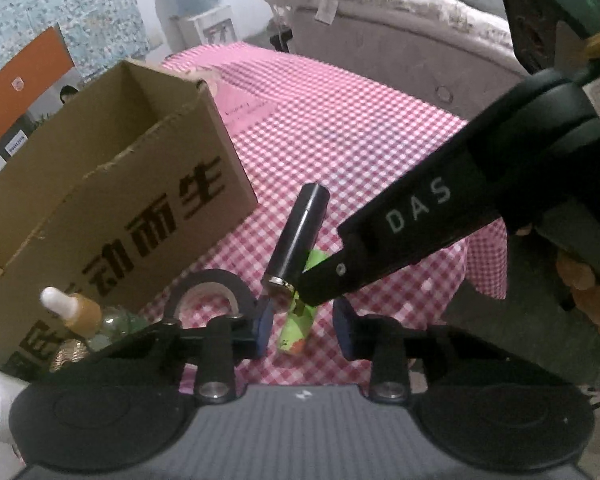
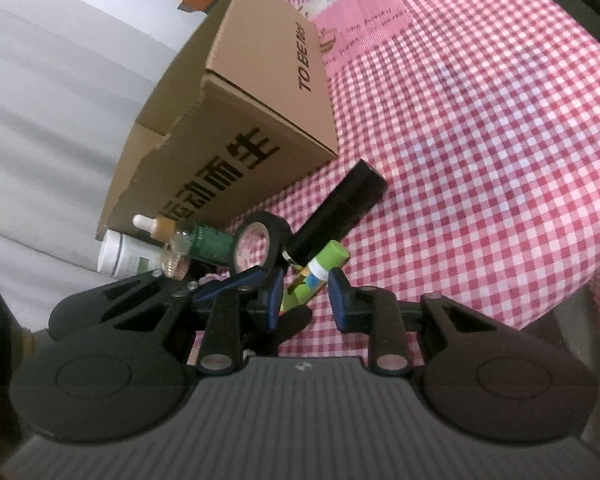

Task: Organize rigid objects
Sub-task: 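Grasp the green tube with the right gripper, then carry the green tube into the box and release it from the right gripper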

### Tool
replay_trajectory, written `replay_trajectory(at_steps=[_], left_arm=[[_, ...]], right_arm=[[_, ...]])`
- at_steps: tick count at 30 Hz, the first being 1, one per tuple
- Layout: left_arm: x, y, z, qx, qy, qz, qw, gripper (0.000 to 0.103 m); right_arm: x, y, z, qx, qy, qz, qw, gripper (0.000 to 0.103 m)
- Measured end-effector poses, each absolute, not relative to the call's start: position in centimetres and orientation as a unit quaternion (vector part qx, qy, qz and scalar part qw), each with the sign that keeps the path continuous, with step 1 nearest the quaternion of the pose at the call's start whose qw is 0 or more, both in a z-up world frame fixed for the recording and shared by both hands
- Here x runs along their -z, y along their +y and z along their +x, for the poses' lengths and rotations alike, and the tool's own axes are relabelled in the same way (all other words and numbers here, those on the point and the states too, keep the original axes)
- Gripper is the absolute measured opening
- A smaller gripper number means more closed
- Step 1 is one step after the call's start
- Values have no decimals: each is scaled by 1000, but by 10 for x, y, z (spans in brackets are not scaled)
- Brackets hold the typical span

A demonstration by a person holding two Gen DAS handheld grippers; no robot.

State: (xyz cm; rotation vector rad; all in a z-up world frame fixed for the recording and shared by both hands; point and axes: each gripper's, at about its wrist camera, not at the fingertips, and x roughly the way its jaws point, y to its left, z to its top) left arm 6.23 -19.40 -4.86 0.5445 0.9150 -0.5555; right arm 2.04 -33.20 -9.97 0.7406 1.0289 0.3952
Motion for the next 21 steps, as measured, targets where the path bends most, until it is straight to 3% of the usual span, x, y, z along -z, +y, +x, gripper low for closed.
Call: replay_trajectory(at_steps=[13,21], left_arm=[[53,-202,71,263,434,253,824,16],[46,-194,72,264,433,229,831,16]], right_arm=[[115,-342,31,-185,471,374,777,19],[120,-350,27,-181,461,405,769,18]])
